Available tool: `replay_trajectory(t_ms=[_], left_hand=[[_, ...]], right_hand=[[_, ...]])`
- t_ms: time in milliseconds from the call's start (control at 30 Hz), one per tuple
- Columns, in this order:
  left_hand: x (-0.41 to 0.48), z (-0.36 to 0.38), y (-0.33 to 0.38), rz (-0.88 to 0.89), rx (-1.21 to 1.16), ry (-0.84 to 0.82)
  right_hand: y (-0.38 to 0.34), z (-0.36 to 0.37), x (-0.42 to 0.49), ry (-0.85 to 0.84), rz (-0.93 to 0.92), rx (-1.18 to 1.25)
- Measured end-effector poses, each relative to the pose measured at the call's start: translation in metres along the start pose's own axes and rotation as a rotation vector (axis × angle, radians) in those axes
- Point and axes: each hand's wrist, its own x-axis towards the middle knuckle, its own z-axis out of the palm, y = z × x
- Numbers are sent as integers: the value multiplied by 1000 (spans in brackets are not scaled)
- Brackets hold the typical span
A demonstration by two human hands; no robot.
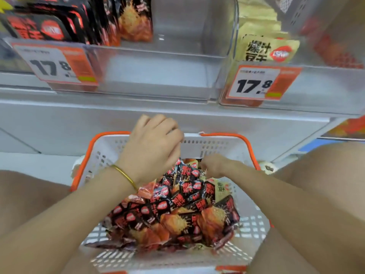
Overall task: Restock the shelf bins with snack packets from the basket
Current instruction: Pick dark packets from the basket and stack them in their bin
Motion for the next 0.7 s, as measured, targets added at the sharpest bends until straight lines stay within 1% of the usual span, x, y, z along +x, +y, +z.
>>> replay_trajectory(t_ms=[67,167,234,300,467,534,601,668,701], left_hand=[[-3,9,3,6,-17,-78],[-5,18,3,-2,-19,-147],[-3,23,2,-15,-20,-177],[0,26,2,-17,-18,-206],[2,31,4,1,-25,-281],[0,34,4,-10,-30,-318],[-2,36,3,-30,-31,-355],[-2,35,4,-70,-43,-442],[-2,34,5,-96,-37,-523]], right_hand=[[13,31,13,-35,43,-60],[16,59,17,-13,108,-114],[11,67,22,58,93,-137],[7,65,25,92,54,-92],[10,58,24,-4,45,-55],[5,48,23,-19,-13,6],[-1,24,20,2,-103,92],[-10,-10,7,61,-206,151],[-14,-28,-4,99,-256,176]])
